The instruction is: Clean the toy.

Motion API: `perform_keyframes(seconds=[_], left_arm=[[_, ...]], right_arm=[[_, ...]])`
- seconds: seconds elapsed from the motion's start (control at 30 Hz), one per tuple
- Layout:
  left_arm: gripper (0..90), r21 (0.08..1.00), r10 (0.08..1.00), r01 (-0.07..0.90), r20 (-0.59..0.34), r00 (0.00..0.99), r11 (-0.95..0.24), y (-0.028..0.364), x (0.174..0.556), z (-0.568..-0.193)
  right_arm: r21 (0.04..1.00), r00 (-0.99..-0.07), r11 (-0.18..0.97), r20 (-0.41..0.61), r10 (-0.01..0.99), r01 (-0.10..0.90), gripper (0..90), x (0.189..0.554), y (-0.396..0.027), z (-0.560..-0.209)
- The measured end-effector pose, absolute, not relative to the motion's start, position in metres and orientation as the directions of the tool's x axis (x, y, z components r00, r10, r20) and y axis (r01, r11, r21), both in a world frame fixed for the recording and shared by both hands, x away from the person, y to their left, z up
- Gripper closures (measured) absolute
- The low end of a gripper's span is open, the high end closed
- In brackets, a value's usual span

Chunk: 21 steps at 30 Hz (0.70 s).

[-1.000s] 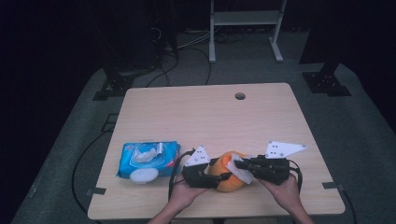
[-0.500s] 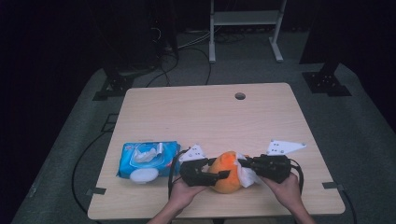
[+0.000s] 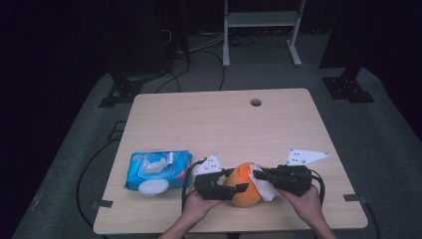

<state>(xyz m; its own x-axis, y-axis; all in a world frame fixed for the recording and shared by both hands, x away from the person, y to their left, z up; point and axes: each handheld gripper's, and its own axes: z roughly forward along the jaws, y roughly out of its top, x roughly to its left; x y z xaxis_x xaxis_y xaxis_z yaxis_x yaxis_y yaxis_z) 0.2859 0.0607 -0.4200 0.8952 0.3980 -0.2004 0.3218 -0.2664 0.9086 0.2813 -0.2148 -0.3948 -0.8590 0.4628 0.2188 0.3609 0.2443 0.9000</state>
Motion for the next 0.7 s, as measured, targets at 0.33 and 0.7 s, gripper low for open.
perform_keyframes(seconds=[0.33, 0.7], left_arm=[[39.4, 0.941, 0.553, 0.229, -0.056, 0.831, -0.249, 0.074, 0.284, -0.407], [38.8, 0.912, 0.665, 0.194, 0.105, 0.740, -0.360, 0.053, 0.298, -0.417]], right_arm=[[0.840, -0.637, 0.305, 0.061, 0.768, 0.448, 83.6, 0.287, -0.291, -0.390], [0.824, -0.570, 0.200, 0.172, 0.803, 0.530, 49.6, 0.295, -0.333, -0.401]])
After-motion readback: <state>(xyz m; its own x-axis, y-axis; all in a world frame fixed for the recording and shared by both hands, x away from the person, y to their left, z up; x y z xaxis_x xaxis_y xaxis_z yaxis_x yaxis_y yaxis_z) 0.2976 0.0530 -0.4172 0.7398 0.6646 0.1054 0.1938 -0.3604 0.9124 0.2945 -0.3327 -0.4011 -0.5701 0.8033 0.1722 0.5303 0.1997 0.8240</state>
